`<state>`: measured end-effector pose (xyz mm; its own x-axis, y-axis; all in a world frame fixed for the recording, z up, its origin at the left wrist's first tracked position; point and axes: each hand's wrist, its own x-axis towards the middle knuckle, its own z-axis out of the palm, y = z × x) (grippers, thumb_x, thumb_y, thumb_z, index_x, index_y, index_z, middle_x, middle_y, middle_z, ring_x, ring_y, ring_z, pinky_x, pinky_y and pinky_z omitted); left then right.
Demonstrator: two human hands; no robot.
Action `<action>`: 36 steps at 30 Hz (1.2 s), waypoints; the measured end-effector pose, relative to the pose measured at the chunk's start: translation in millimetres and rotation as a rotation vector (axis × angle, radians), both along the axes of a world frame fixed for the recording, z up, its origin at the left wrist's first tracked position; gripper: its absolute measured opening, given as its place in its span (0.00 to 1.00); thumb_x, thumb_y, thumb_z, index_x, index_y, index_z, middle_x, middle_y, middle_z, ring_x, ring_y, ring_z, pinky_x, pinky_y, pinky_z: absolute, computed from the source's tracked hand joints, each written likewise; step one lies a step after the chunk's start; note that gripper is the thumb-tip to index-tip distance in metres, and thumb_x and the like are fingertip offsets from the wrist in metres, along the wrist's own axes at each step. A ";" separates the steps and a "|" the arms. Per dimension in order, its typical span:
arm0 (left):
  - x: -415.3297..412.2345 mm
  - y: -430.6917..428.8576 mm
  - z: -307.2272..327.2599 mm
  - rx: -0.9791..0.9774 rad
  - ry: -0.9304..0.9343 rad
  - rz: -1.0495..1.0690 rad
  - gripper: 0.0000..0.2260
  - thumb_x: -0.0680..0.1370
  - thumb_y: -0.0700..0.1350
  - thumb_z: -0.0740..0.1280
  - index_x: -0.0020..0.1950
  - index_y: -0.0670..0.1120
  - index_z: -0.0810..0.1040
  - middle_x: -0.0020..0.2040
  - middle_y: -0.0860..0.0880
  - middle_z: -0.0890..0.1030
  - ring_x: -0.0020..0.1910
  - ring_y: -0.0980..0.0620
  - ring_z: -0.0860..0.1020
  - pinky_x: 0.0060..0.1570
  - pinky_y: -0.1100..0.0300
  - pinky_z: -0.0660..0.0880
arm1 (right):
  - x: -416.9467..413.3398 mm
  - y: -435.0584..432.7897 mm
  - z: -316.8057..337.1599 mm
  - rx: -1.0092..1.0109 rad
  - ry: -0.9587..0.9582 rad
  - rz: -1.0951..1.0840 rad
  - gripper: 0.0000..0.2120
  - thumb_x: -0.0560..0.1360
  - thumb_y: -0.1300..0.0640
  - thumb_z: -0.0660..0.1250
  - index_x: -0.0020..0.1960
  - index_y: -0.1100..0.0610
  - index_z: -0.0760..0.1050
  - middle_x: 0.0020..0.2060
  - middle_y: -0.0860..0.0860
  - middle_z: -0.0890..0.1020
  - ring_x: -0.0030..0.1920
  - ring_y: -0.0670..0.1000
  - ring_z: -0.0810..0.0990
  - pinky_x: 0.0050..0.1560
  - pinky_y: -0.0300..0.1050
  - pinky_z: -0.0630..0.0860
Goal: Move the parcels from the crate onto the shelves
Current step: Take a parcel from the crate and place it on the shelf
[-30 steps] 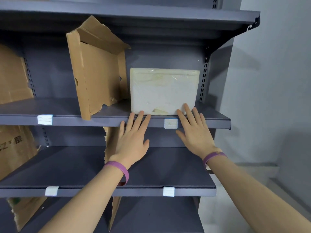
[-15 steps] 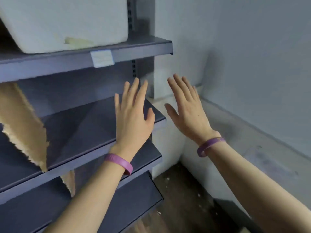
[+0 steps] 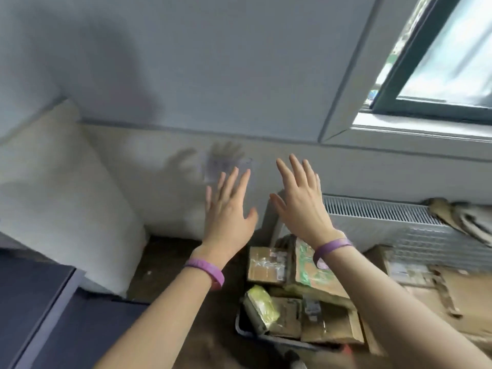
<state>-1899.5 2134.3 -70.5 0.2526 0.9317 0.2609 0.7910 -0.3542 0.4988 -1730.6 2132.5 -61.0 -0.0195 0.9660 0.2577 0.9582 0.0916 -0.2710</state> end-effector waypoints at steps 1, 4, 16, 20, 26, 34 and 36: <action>21.9 1.1 -7.7 -0.032 0.013 -0.038 0.32 0.78 0.50 0.62 0.77 0.57 0.47 0.78 0.54 0.48 0.77 0.53 0.42 0.73 0.49 0.39 | 22.3 -6.6 -8.1 -0.010 -0.002 -0.038 0.32 0.79 0.50 0.62 0.78 0.52 0.52 0.78 0.56 0.54 0.77 0.62 0.49 0.74 0.62 0.52; 83.0 -0.8 -34.0 -0.149 0.028 -0.118 0.32 0.78 0.50 0.61 0.76 0.58 0.46 0.78 0.57 0.46 0.76 0.56 0.41 0.74 0.49 0.38 | 85.5 -23.8 -37.1 -0.036 -0.011 -0.129 0.31 0.79 0.50 0.62 0.78 0.54 0.54 0.77 0.57 0.56 0.77 0.62 0.51 0.75 0.61 0.55; 248.2 5.1 -211.5 -0.546 0.417 -0.024 0.31 0.78 0.55 0.58 0.77 0.55 0.48 0.78 0.51 0.49 0.77 0.48 0.45 0.74 0.46 0.44 | 299.8 -53.1 -253.1 -0.607 -0.109 -0.184 0.34 0.79 0.40 0.55 0.79 0.51 0.49 0.78 0.57 0.52 0.76 0.63 0.52 0.71 0.61 0.59; 289.2 16.1 -289.4 -0.583 0.475 -0.022 0.31 0.78 0.55 0.59 0.77 0.56 0.47 0.78 0.50 0.49 0.77 0.47 0.46 0.74 0.45 0.47 | 345.7 -59.8 -331.9 -0.762 -0.146 -0.196 0.35 0.79 0.37 0.54 0.79 0.49 0.45 0.78 0.58 0.49 0.76 0.65 0.51 0.72 0.62 0.58; 308.0 21.6 -391.9 -0.618 0.614 -0.032 0.34 0.77 0.60 0.58 0.76 0.59 0.42 0.78 0.47 0.44 0.77 0.44 0.45 0.73 0.42 0.52 | 383.9 -73.7 -432.2 -0.892 -0.181 -0.215 0.33 0.80 0.36 0.47 0.79 0.47 0.41 0.78 0.61 0.46 0.76 0.68 0.51 0.72 0.62 0.58; 294.7 30.0 -455.1 -0.916 0.378 0.102 0.48 0.68 0.63 0.71 0.71 0.69 0.35 0.69 0.41 0.59 0.60 0.38 0.73 0.57 0.48 0.74 | 383.0 -62.0 -494.9 -0.988 0.214 -0.382 0.41 0.75 0.30 0.55 0.78 0.42 0.38 0.77 0.61 0.48 0.70 0.67 0.64 0.61 0.58 0.71; 292.3 27.9 -453.4 -0.900 0.302 0.116 0.49 0.67 0.60 0.74 0.72 0.69 0.39 0.64 0.45 0.63 0.54 0.41 0.75 0.54 0.50 0.75 | 386.1 -63.9 -493.3 -0.967 0.414 -0.403 0.41 0.74 0.33 0.62 0.77 0.40 0.42 0.77 0.60 0.48 0.70 0.68 0.63 0.64 0.59 0.69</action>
